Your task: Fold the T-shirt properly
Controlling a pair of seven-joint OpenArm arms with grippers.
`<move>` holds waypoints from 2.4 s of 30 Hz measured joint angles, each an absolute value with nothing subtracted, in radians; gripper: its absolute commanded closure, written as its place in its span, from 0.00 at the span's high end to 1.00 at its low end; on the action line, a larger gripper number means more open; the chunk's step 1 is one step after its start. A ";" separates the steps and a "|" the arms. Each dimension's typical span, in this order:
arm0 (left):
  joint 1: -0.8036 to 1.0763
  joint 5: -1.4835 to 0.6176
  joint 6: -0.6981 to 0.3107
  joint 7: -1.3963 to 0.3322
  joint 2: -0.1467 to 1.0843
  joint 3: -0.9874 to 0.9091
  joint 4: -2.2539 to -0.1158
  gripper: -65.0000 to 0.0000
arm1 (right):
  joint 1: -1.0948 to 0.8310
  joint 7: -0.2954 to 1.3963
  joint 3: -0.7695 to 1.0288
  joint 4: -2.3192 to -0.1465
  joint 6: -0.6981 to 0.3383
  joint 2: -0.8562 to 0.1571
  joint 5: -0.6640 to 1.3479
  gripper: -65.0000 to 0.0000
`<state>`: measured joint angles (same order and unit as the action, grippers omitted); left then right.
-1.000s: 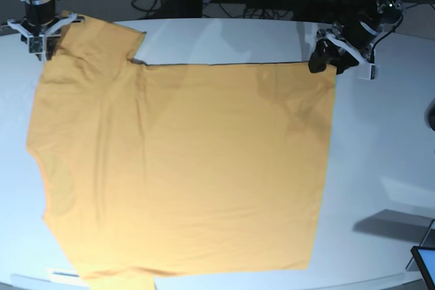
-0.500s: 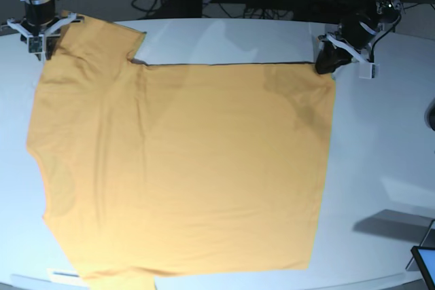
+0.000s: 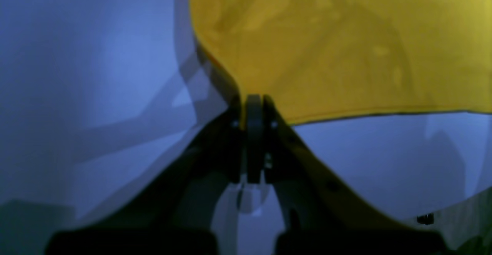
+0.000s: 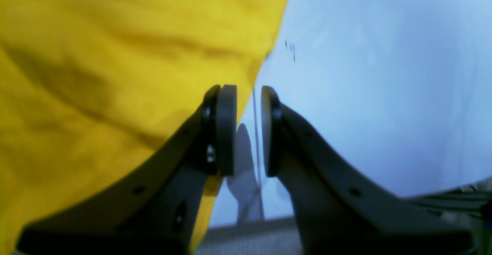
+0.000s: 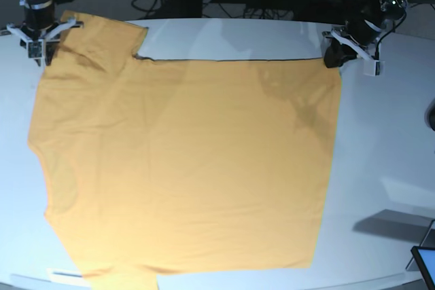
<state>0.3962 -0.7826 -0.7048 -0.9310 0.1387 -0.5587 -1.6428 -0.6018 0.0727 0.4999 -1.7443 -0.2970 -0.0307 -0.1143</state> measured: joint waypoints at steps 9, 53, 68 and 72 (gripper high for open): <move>0.399 -0.783 -0.704 -0.936 0.139 -0.576 -1.643 0.00 | -0.547 0.208 0.500 -1.742 -0.297 -0.033 -0.113 0.17; 0.385 -0.794 -0.705 -0.920 0.144 -0.574 -1.608 0.00 | -0.469 0.945 0.770 -1.921 -0.699 -0.073 0.212 0.46; 0.385 -0.794 -0.705 -0.920 0.144 -0.573 -1.608 0.00 | -0.435 1.143 0.776 -1.921 -0.699 -0.112 0.373 0.47; 0.385 -0.794 -0.705 -0.920 0.144 -0.573 -1.608 0.00 | -0.434 1.161 0.772 -1.921 -0.699 -0.118 0.376 0.47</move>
<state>0.3851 -0.7937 -0.7048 -0.9199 0.1440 -0.5732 -1.6077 -0.4343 1.1606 0.7719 -1.9205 -0.6991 -0.1177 0.3756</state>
